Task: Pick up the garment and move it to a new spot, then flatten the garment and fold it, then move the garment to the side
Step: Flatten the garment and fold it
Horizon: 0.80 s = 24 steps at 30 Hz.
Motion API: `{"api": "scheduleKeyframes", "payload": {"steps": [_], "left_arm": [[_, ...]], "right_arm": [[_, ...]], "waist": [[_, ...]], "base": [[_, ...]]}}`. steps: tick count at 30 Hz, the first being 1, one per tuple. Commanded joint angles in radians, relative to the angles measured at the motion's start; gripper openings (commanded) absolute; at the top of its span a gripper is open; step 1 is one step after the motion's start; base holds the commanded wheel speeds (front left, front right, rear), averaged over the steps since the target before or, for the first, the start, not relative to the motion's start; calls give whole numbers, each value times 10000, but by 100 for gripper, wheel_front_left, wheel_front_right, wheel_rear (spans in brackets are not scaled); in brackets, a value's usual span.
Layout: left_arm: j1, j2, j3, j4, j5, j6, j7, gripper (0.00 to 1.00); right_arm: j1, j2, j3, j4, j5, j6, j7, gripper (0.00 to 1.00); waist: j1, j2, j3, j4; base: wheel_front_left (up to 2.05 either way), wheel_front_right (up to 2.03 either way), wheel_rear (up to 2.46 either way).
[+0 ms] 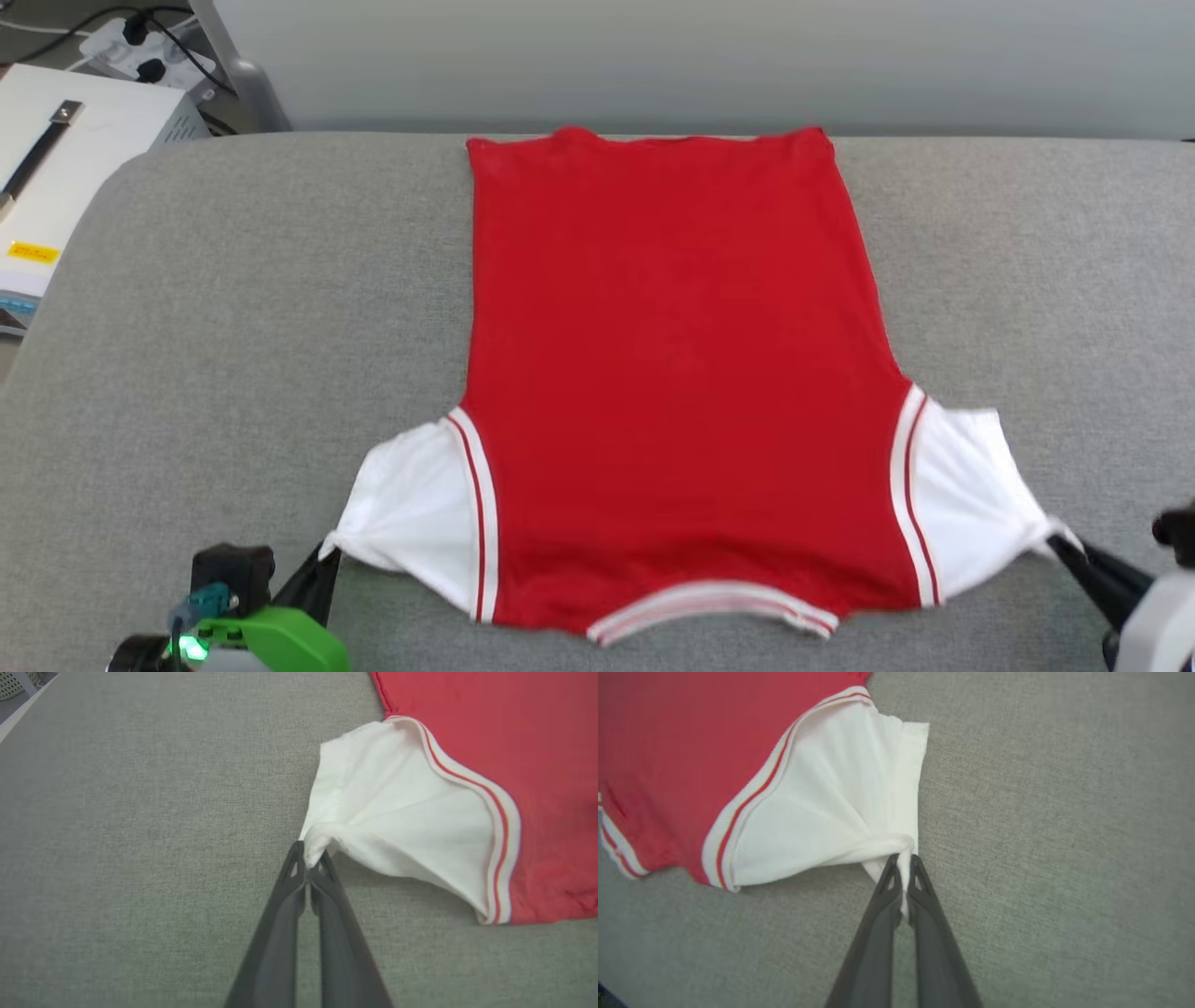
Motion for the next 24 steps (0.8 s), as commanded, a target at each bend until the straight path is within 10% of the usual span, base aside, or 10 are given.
{"api": "scheduleKeyframes", "payload": {"steps": [1,9,10,12,24], "left_arm": [[353,-70,174,53,-2,76,-52,0],[1263,-402,954,-50,526,80,-57,0],[1301,-439,1030,-88,600,89,-57,0],[1317,-523,1121,-179,813,127,-57,0],[625,-1058,1641,-1473,2169,714,-58,0]], "right_arm": [[620,-73,-141,-30,242,-9,-77,0],[2459,-302,-739,-544,720,-9,553,0],[2489,-288,-837,-603,716,-9,660,23],[2490,-256,-1048,-763,678,-9,937,100],[745,-1339,-4221,-2303,-279,-9,1470,100]], "waist": [[1,0,-155,103],[1,0,-170,216],[1,0,-134,215],[1,0,-42,252],[1,0,1181,890]], "base": [[0,0,0],[0,0,0],[0,0,0],[0,0,0],[0,0,0]]}}
